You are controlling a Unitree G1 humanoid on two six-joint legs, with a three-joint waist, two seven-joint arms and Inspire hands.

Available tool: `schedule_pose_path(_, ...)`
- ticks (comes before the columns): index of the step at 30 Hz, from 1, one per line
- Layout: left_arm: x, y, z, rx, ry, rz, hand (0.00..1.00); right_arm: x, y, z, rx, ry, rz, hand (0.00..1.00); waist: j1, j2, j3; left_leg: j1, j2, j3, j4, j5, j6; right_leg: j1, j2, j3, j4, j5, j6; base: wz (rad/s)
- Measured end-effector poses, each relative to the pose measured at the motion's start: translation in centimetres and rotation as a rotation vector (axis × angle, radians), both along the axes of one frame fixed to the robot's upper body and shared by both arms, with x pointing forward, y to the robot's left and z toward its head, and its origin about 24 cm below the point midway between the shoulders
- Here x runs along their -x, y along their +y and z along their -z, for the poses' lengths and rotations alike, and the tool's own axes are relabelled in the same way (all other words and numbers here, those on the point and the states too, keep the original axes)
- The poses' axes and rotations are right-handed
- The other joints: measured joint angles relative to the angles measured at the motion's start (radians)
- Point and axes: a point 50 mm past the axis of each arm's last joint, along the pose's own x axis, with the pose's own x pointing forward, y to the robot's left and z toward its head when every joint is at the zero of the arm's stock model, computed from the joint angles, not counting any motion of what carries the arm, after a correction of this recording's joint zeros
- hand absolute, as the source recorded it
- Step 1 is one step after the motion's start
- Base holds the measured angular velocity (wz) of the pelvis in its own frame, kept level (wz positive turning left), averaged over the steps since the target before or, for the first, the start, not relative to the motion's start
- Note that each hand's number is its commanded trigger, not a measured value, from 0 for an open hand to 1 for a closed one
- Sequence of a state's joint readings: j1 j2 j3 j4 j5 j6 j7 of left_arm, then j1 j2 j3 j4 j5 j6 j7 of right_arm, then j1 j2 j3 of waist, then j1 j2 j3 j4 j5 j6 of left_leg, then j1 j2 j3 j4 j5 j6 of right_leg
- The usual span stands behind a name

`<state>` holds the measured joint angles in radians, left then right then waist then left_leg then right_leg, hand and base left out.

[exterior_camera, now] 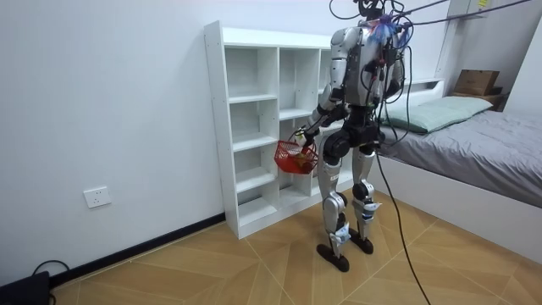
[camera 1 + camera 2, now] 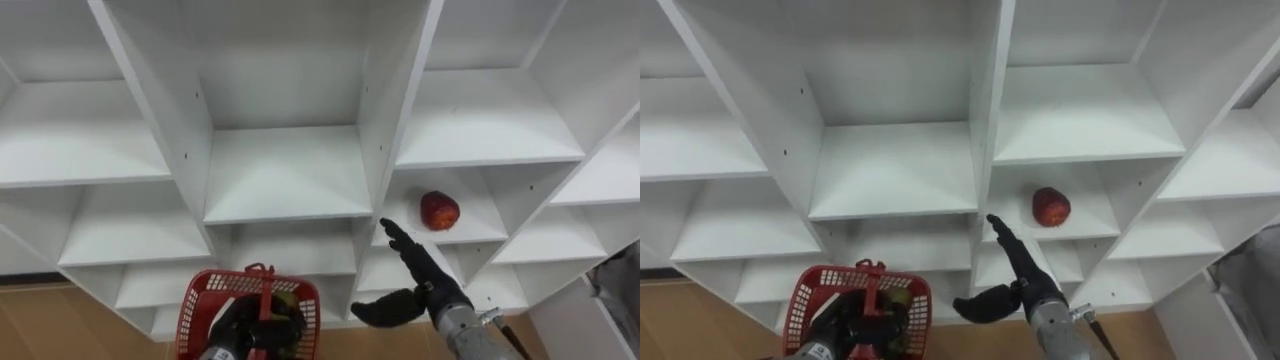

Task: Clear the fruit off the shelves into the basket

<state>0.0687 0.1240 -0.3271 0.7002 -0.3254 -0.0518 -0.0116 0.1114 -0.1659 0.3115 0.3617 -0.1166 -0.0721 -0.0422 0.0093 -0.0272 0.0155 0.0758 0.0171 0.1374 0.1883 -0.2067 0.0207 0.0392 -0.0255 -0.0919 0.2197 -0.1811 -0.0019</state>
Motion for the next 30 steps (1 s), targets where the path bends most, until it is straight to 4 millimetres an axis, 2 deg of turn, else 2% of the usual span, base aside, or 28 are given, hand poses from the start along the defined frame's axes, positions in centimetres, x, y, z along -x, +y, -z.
schedule_pose_path(8,0.6,0.3,0.3,-0.001,0.019,-0.016,1.0,-0.2,-1.1,-0.5,-0.001,-0.026,0.068,0.0,-0.009,0.005,-0.0017,0.018,0.001,0.009,-0.002,-0.001,-0.001,0.011,0.002,0.009,0.001,0.0,0.0,-0.03)
schedule_pose_path(14,1.4,0.5,0.6,0.041,0.048,-0.068,1.0,-0.4,-2.1,-0.9,0.013,-0.056,0.134,0.0,-0.017,0.008,-0.0059,0.034,0.002,0.02,-0.008,-0.001,-0.002,0.014,0.007,0.015,-0.001,0.0,-0.001,-0.04)
schedule_pose_path(18,2.2,0.7,0.9,0.057,0.071,-0.073,1.0,-0.3,-2.3,-0.9,0.02,-0.069,0.182,0.0,-0.033,0.009,-0.0075,0.039,0.002,0.026,-0.011,-0.001,-0.002,0.016,0.009,0.017,-0.001,0.0,-0.001,-0.02)
schedule_pose_path(23,2.7,1.2,1.0,0.056,0.082,-0.099,1.0,-0.2,-2.7,-0.8,-0.012,-0.076,0.274,0.0,-0.047,0.004,-0.0117,0.044,0.001,0.027,-0.018,-0.001,-0.003,0.022,0.01,0.016,-0.016,0.002,-0.003,0.0)
schedule_pose_path(27,3.4,1.8,1.2,0.046,0.097,-0.121,1.0,-0.6,-3.7,-1.8,-0.026,-0.132,0.376,0.0,-0.056,0.002,-0.0125,0.051,-0.001,0.026,-0.024,-0.001,-0.003,0.031,0.01,0.017,-0.019,0.002,-0.002,0.0)
schedule_pose_path(30,3.4,2.2,1.2,0.043,0.098,-0.139,1.0,-0.7,-4.1,-1.9,-0.044,-0.144,0.434,0.0,-0.056,-0.007,-0.0186,0.052,-0.001,0.026,-0.024,-0.001,-0.003,0.037,0.011,0.015,-0.031,0.002,-0.003,0.0)
